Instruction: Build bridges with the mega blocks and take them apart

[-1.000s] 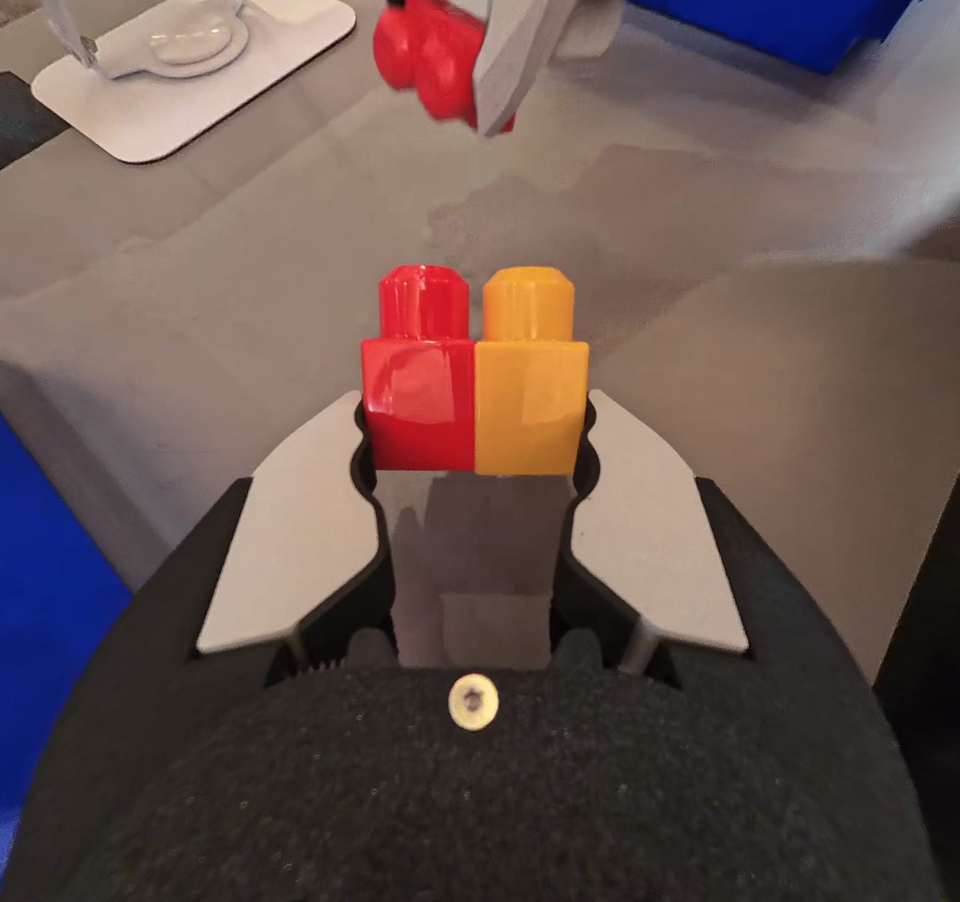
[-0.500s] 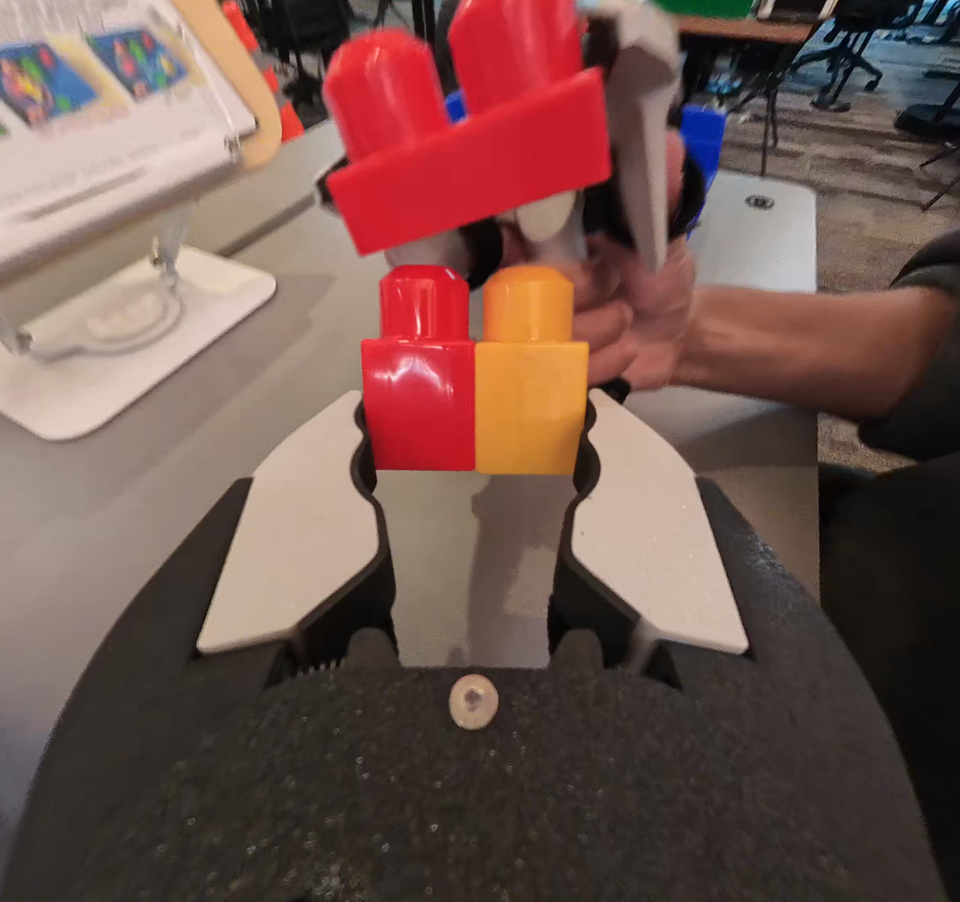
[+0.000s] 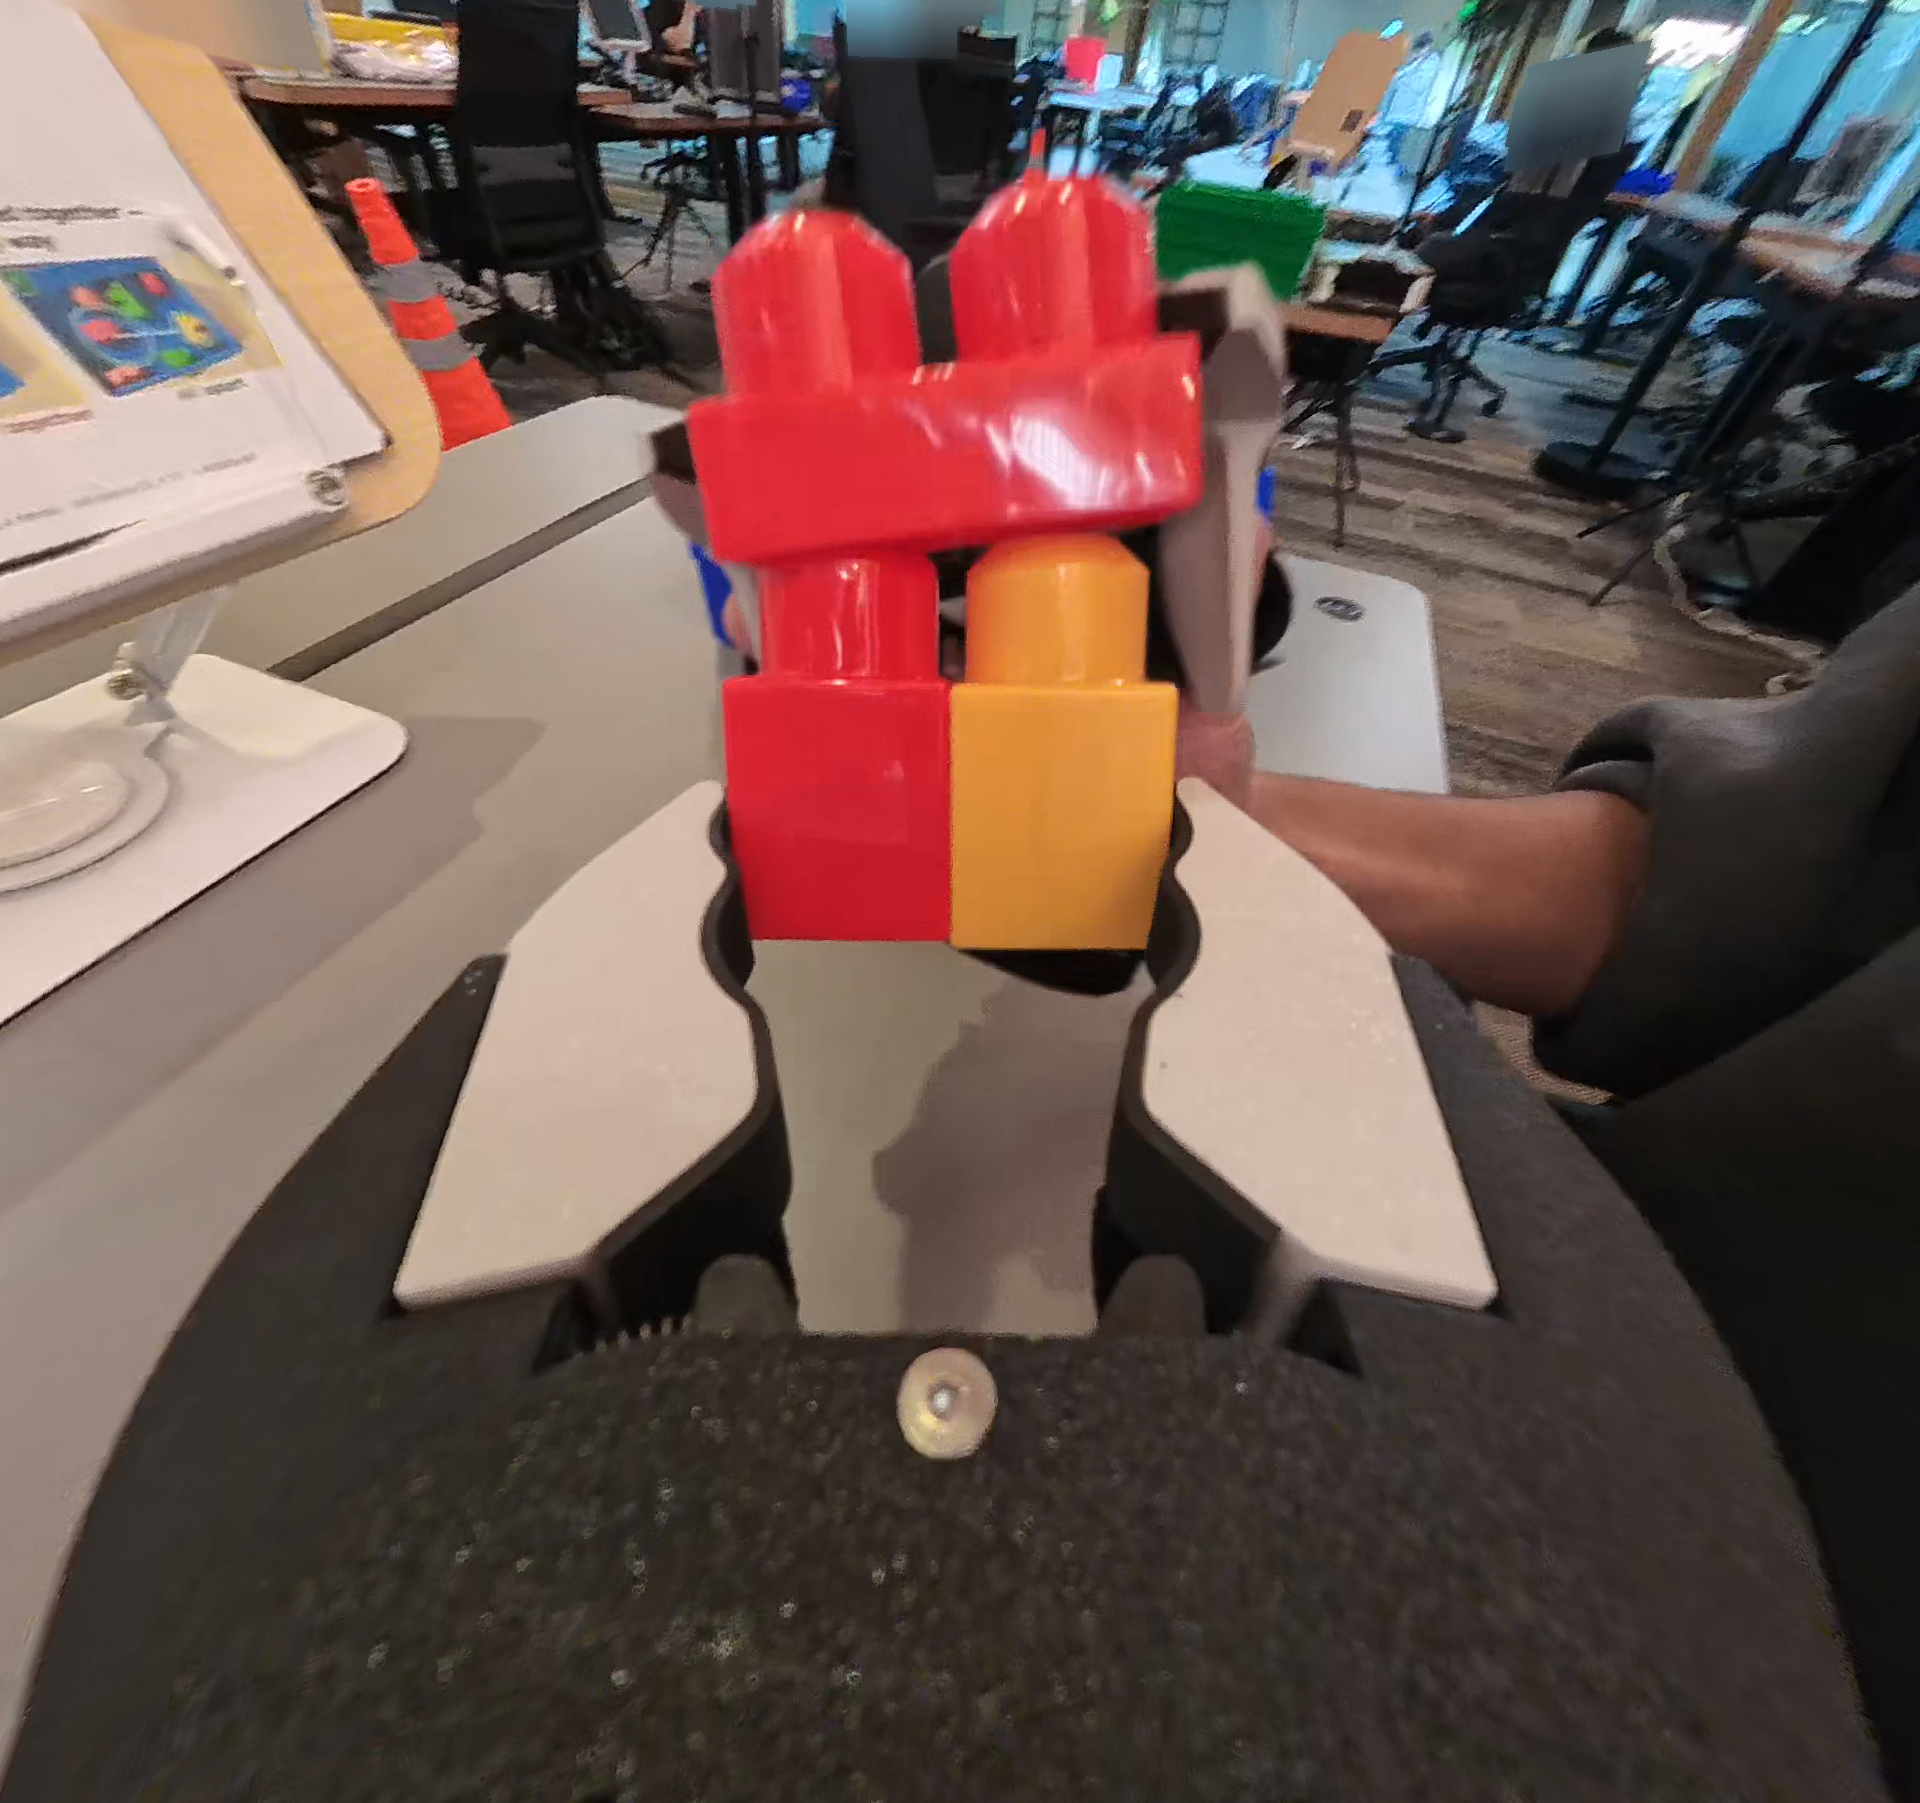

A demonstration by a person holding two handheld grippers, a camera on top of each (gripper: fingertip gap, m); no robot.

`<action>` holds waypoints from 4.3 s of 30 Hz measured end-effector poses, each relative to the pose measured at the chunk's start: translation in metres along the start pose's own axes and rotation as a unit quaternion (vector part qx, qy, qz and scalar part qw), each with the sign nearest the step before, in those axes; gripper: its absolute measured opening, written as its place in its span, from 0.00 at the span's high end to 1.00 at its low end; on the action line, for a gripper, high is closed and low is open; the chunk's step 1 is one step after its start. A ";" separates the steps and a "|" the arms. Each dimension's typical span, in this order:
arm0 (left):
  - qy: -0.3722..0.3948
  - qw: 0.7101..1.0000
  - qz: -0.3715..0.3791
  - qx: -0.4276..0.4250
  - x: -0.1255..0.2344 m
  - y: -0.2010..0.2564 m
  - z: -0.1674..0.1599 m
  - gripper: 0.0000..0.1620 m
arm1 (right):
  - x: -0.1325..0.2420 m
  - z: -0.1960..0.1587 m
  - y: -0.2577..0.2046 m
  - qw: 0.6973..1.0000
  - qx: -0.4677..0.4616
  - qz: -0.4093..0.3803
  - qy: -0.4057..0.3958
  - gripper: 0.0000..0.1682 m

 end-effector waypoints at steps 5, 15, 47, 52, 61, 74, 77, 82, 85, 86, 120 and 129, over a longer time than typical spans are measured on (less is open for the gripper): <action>0.020 0.998 -0.042 0.041 -0.001 0.008 0.011 0.54 | 0.001 -0.003 -0.003 1.000 0.000 0.014 -0.006 0.55; -0.007 0.998 -0.040 0.045 0.000 0.007 0.006 0.54 | 0.007 -0.015 -0.003 0.998 0.005 0.019 -0.064 0.55; -0.225 0.923 0.174 -0.259 0.044 -0.071 -0.060 0.54 | 0.030 -0.105 0.027 0.893 -0.141 -0.211 -0.371 0.65; -0.223 0.917 0.178 -0.278 0.042 -0.069 -0.061 0.54 | 0.030 -0.115 0.026 0.887 -0.177 -0.201 -0.377 0.79; -0.205 0.921 0.173 -0.281 0.035 -0.065 -0.061 0.54 | 0.035 -0.114 0.023 0.883 -0.179 -0.209 -0.380 0.80; -0.200 0.926 0.158 -0.279 0.024 -0.056 -0.059 0.55 | 0.044 -0.113 0.023 0.903 -0.215 -0.197 -0.317 0.80; -0.199 0.927 0.154 -0.279 0.020 -0.052 -0.059 0.54 | 0.048 -0.112 0.022 0.906 -0.224 -0.189 -0.305 0.80; -0.195 0.926 0.140 -0.291 0.009 -0.042 -0.057 0.54 | 0.045 -0.116 0.017 0.907 -0.225 -0.180 -0.305 0.80; -0.199 0.919 0.151 -0.305 0.003 -0.045 -0.055 0.54 | 0.048 -0.111 0.021 0.906 -0.208 -0.195 -0.312 0.80; -0.196 0.921 0.149 -0.303 0.003 -0.045 -0.052 0.54 | 0.047 -0.109 0.021 0.908 -0.208 -0.195 -0.308 0.80; -0.072 0.986 0.132 0.073 0.053 -0.057 -0.067 0.50 | 0.324 0.054 0.077 0.411 -0.082 -0.580 -0.698 0.80; -0.081 0.985 0.132 0.078 0.052 -0.059 -0.072 0.51 | 0.331 0.039 0.078 0.412 -0.069 -0.598 -0.684 0.80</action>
Point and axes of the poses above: each gripper's, where its closed fingertips meet, x back along the fingers, z out of its top, y = z × x across the jaws, the point moved 1 cm from there along x, back along the fingers, and after that the axes turned 15 degrees about x, right-handed, at the moved point
